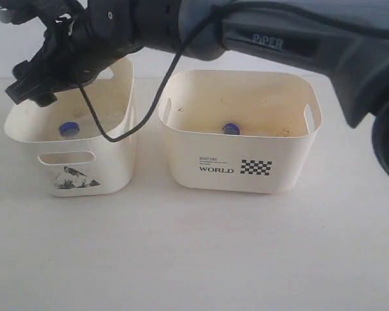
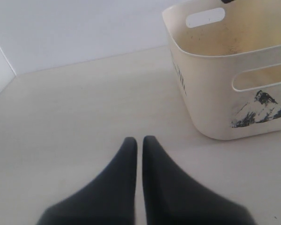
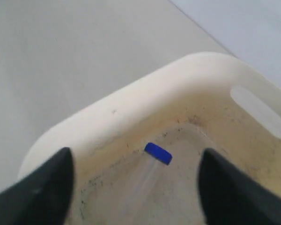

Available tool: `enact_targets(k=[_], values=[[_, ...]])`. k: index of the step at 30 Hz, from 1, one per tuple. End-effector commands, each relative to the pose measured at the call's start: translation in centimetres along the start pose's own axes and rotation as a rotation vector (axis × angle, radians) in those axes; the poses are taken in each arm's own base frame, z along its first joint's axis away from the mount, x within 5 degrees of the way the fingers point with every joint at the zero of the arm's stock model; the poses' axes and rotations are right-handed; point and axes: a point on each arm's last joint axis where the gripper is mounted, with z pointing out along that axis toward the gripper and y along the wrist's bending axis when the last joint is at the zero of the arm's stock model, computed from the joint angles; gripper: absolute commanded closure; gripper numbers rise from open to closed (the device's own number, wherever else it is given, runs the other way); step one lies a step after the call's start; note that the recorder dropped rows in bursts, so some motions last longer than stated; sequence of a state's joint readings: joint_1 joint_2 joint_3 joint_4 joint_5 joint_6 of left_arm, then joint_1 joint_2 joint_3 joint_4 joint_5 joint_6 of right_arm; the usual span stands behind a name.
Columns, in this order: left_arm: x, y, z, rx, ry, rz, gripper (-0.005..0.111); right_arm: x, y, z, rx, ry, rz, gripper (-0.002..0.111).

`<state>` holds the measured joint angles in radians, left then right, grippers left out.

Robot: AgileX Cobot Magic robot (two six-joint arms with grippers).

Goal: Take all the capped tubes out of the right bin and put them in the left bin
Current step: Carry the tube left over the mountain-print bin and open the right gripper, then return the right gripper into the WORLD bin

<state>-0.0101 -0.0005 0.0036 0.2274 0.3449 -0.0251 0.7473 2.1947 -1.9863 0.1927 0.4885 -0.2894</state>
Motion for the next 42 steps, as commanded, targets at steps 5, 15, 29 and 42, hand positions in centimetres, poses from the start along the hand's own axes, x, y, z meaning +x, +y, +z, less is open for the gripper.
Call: enact_targets(k=[5, 15, 29, 42], values=[[-0.1, 0.0, 0.0, -0.001, -0.006, -0.009, 0.102, -0.7, -1.8, -6.9, 0.187, 0.367, -0.171, 0.106], [-0.1, 0.0, 0.0, -0.001, -0.006, -0.009, 0.102, 1.4, -9.7, -13.7, 0.238, 0.552, 0.076, 0.109], [-0.1, 0.0, 0.0, -0.001, -0.006, -0.009, 0.102, 10.7, -15.7, -10.5, 0.257, 0.620, 0.092, 0.097], [-0.1, 0.0, 0.0, -0.001, -0.006, -0.009, 0.102, 15.7, -16.2, -5.1, 0.222, 0.725, 0.163, 0.062]])
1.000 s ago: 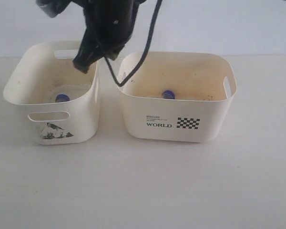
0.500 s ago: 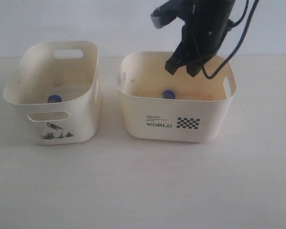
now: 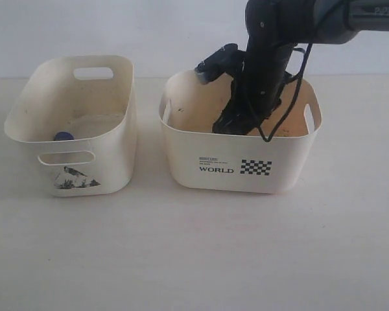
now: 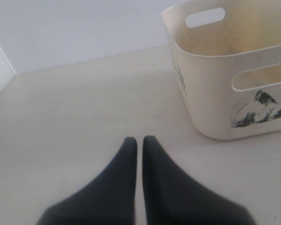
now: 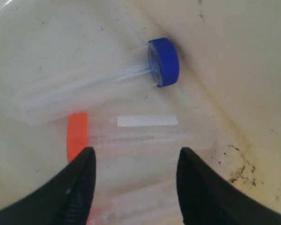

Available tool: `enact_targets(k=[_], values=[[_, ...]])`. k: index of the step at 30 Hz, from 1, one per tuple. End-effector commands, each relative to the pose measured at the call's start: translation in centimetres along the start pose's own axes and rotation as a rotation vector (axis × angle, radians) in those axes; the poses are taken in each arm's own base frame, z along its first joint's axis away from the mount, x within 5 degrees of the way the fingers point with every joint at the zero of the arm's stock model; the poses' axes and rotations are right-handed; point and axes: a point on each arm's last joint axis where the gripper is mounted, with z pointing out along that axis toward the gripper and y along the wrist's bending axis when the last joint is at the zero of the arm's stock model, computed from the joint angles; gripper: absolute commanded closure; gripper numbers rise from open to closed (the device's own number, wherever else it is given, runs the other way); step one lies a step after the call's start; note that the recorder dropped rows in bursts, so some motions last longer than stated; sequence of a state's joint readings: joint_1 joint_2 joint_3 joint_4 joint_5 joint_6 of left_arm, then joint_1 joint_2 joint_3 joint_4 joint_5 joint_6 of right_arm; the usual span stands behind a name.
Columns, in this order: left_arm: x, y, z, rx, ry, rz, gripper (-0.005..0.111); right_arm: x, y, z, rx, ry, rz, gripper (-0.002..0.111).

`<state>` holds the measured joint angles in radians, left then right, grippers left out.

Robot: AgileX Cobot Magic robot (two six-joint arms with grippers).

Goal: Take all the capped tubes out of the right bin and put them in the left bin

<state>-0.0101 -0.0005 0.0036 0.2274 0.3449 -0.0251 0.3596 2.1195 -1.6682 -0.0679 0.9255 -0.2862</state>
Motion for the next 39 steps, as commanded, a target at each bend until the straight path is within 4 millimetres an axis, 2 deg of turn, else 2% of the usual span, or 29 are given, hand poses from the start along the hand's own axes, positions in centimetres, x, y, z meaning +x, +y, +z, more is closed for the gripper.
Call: enact_targets(k=[1, 6, 15, 22, 24, 27, 28, 29, 33, 39], values=[[-0.1, 0.0, 0.0, -0.001, -0.006, -0.009, 0.102, -0.1, 0.1, 1.6, -0.001, -0.003, 0.042, 0.060], [-0.1, 0.0, 0.0, -0.001, -0.006, -0.009, 0.102, 0.0, 0.2, 2.8, -0.005, 0.006, 0.051, 0.042], [-0.1, 0.0, 0.0, -0.001, -0.006, -0.009, 0.102, 0.3, 0.3, 6.0, 0.002, 0.030, 0.075, 0.042], [-0.1, 0.0, 0.0, -0.001, -0.006, -0.009, 0.102, 0.5, 0.4, 6.4, -0.008, 0.060, 0.080, 0.042], [-0.1, 0.0, 0.0, -0.001, -0.006, -0.009, 0.102, 0.6, 0.5, 6.4, -0.009, 0.064, 0.082, 0.049], [-0.1, 0.0, 0.0, -0.001, -0.006, -0.009, 0.102, 0.5, 0.4, 6.1, -0.006, 0.056, 0.097, 0.081], [-0.1, 0.0, 0.0, -0.001, -0.006, -0.009, 0.102, 0.3, 0.3, 5.8, -0.003, 0.044, 0.101, 0.091], [-0.1, 0.0, 0.0, -0.001, -0.006, -0.009, 0.102, 0.2, 0.3, 5.4, 0.002, 0.028, 0.102, 0.106], [-0.1, 0.0, 0.0, -0.001, -0.006, -0.009, 0.102, -0.8, -0.2, 2.7, 0.019, -0.032, 0.113, 0.108], [-0.1, 0.0, 0.0, -0.001, -0.006, -0.009, 0.102, -2.0, -1.2, -6.3, 0.065, -0.198, 0.154, 0.108]])
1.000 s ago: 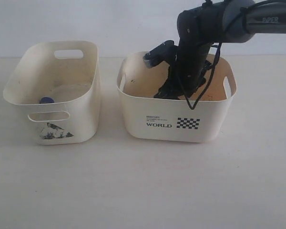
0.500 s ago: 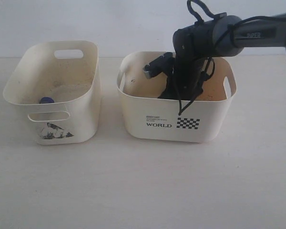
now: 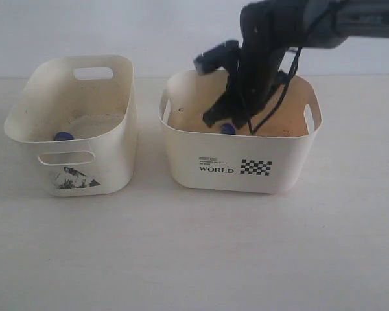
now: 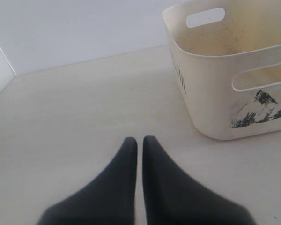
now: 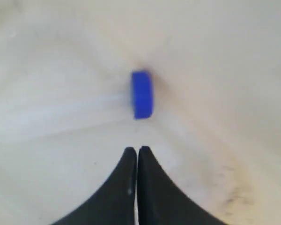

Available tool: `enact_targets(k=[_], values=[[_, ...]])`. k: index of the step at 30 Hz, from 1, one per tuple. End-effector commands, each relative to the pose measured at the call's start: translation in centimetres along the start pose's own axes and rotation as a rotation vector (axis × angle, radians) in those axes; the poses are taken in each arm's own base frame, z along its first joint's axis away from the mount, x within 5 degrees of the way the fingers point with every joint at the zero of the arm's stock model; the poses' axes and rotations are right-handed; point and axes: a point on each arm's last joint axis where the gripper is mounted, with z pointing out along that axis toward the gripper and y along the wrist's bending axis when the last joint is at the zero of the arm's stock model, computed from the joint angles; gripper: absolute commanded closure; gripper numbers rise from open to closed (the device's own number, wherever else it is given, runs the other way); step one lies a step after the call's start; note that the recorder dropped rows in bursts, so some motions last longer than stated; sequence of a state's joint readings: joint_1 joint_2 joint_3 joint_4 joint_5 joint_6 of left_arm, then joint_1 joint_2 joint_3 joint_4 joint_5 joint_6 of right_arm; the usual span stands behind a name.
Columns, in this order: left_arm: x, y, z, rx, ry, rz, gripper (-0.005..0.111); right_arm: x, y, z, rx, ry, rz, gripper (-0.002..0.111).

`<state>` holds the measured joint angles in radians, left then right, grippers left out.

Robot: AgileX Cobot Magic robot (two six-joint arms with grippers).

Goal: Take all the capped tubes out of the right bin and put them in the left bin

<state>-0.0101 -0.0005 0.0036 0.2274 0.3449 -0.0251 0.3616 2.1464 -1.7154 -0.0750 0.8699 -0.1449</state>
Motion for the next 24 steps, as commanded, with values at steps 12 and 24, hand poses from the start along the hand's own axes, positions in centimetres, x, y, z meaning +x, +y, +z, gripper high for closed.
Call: enact_targets(k=[12, 24], values=[[-0.1, 0.0, 0.0, -0.001, -0.006, -0.009, 0.102, -0.5, -0.9, -12.1, 0.032, -0.162, 0.017, 0.108], [-0.1, 0.0, 0.0, -0.001, -0.006, -0.009, 0.102, -0.1, 0.2, -6.2, -0.081, 0.008, 0.051, 0.032]])
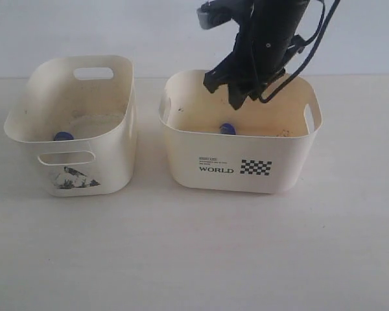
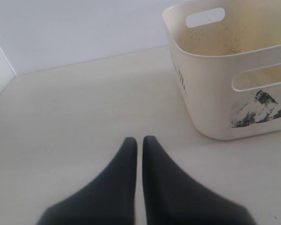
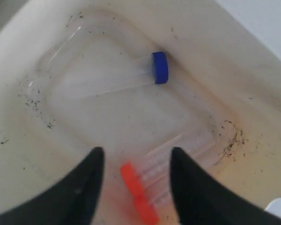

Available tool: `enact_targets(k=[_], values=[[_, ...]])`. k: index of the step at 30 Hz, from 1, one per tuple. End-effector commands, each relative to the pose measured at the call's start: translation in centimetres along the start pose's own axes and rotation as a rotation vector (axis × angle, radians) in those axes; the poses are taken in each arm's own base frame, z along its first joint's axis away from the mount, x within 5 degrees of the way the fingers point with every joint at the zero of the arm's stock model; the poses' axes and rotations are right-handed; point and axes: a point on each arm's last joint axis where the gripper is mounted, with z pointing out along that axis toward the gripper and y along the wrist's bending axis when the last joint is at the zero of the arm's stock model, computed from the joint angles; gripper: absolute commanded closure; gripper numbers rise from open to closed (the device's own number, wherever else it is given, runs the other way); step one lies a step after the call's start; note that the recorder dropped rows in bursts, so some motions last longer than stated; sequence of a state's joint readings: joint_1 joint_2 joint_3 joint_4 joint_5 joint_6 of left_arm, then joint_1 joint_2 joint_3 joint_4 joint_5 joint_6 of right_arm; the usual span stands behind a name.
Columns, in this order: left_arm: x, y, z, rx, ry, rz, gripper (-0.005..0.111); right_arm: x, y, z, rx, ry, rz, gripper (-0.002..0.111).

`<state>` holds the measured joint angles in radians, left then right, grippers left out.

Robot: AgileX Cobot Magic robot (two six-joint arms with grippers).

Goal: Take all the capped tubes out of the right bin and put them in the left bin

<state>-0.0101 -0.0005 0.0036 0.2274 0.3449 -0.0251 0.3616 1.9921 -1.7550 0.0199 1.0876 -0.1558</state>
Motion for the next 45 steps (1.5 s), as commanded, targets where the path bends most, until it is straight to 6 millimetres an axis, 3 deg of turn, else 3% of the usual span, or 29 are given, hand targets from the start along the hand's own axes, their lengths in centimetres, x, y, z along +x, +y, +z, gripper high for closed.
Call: enact_targets(k=[1, 9, 20, 25, 29, 33, 39, 42, 45], values=[[-0.1, 0.0, 0.0, -0.001, -0.006, -0.009, 0.102, -0.4, -0.2, 2.1, -0.003, -0.007, 0.020, 0.028], [-0.1, 0.0, 0.0, -0.001, -0.006, -0.009, 0.102, -0.3, -0.3, 6.9, -0.002, 0.042, 0.051, 0.026], [-0.1, 0.0, 0.0, -0.001, -0.006, -0.009, 0.102, 0.2, -0.3, 11.5, -0.002, 0.093, 0.097, 0.026], [-0.1, 0.0, 0.0, -0.001, -0.006, -0.009, 0.102, 0.3, -0.4, 12.2, 0.000, 0.096, 0.096, 0.026], [-0.1, 0.0, 0.0, -0.001, -0.006, -0.009, 0.102, 1.4, -0.3, 14.8, -0.008, 0.179, 0.097, 0.026], [-0.1, 0.0, 0.0, -0.001, -0.006, -0.009, 0.102, 1.3, -0.2, 15.1, -0.010, 0.168, 0.100, 0.046], [-0.1, 0.0, 0.0, -0.001, -0.006, -0.009, 0.102, 1.5, -0.2, 15.0, -0.012, 0.191, 0.100, 0.107], [-0.1, 0.0, 0.0, -0.001, -0.006, -0.009, 0.102, 1.4, -0.2, 14.5, -0.012, 0.204, 0.102, 0.108], [-0.1, 0.0, 0.0, -0.001, -0.006, -0.009, 0.102, 0.3, -0.4, 12.3, -0.010, 0.178, 0.101, 0.108]])
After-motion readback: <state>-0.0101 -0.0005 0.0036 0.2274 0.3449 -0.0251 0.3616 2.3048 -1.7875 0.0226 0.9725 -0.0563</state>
